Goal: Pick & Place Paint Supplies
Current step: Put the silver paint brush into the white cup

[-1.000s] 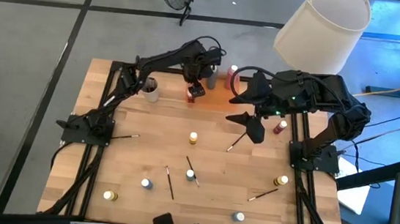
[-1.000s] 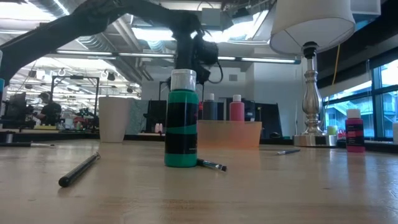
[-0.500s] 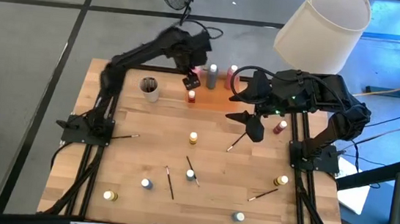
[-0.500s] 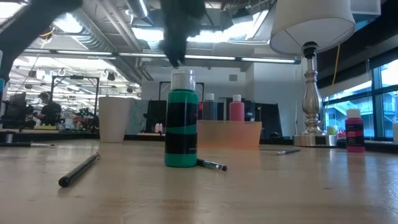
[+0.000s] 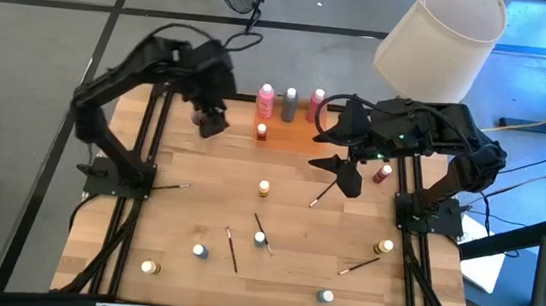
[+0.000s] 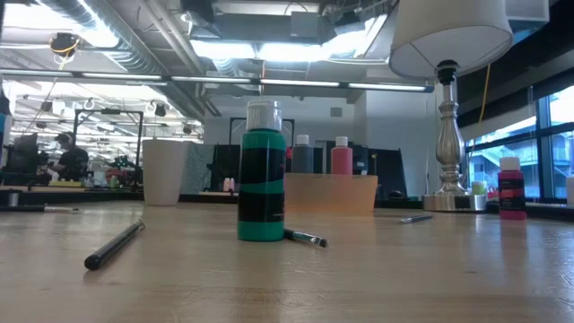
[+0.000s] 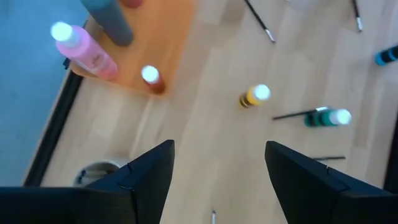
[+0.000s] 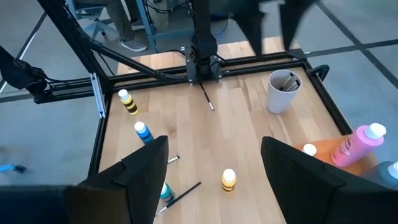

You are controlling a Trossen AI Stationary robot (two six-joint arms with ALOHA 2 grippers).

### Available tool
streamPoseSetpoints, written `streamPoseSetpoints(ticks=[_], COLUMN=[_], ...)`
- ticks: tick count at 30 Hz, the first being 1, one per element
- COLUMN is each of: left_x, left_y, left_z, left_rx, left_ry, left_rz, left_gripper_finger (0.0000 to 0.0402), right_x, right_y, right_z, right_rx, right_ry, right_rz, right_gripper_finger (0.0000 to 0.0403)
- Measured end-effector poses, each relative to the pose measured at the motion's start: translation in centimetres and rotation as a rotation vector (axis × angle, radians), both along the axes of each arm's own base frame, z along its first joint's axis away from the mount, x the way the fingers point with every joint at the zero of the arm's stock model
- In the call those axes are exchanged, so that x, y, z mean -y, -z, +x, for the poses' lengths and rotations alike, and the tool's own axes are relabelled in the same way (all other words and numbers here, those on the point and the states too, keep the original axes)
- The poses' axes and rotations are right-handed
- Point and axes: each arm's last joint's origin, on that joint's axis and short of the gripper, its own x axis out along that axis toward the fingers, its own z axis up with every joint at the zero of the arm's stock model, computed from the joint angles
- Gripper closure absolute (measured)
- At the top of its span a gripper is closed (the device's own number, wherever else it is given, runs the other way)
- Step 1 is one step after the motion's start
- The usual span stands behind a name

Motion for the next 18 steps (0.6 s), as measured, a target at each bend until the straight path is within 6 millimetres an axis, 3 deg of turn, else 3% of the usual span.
streamPoseSetpoints(ticks=[7, 12, 18], left_x=[3.1, 5.4, 8.3], left_y=[1.9, 4.5, 7.6], left_z=[-1.5, -2.2, -3.6], left_rx=[-0.024, -0.16, -0.273], left_ry=[-0.06, -0.144, -0.076], left_rz=[-0.092, -0.2, -0.204], left_gripper_finger=[0.0153, 0.0155, 0.0157], right_x=[-0.4, -2.3, -4.8], right_y=[0.5, 1.0, 2.2], right_z=[0.0, 0.5, 1.0], right_rx=[-0.051, -0.08, -0.144], right_ry=[-0.046, -0.248, -0.367], right_rz=[0.04, 0.075, 0.024], right_gripper_finger=[0.0141, 0.0141, 0.0141])
